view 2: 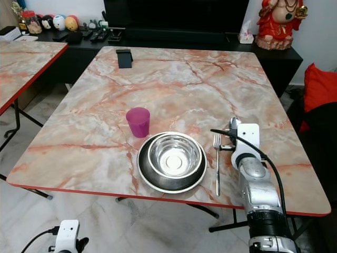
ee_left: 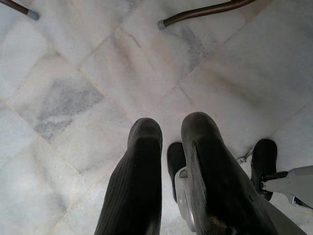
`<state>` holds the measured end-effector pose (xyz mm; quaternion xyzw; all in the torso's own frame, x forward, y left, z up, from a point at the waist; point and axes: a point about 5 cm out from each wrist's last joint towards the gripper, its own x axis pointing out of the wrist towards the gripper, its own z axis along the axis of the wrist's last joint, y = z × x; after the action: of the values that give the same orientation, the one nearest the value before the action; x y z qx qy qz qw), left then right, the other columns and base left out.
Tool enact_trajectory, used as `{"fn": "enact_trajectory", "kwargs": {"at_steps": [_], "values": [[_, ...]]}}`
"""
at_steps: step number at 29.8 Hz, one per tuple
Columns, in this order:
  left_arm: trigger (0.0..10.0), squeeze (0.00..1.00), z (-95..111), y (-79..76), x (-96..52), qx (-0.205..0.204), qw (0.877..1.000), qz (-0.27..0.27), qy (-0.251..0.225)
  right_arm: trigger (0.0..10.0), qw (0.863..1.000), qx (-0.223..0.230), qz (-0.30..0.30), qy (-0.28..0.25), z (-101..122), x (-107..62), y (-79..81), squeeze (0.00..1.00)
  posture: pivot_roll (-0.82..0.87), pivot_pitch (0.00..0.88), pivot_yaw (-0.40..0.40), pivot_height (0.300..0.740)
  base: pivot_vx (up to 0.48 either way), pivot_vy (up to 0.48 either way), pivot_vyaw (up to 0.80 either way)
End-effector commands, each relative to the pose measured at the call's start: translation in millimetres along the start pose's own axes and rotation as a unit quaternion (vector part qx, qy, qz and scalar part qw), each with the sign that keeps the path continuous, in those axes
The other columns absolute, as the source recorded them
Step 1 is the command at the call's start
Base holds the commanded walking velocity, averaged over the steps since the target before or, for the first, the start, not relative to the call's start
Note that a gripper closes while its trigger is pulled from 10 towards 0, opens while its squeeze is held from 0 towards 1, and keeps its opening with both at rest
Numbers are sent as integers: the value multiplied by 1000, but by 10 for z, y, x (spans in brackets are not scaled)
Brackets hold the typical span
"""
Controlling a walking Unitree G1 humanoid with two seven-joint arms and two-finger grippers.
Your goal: Setting the table
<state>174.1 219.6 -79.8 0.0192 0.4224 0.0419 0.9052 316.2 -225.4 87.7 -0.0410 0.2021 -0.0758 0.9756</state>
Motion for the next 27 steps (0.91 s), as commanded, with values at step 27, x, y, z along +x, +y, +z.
{"fn": "enact_trajectory", "kwargs": {"at_steps": [27], "values": [[10000, 0, -83, -2, -18, 3, 1000, 1, 17, 10000, 1000, 4, -11, 19, -161, -131, 115, 0, -93, 0, -13, 740, 0, 0, 0]]}}
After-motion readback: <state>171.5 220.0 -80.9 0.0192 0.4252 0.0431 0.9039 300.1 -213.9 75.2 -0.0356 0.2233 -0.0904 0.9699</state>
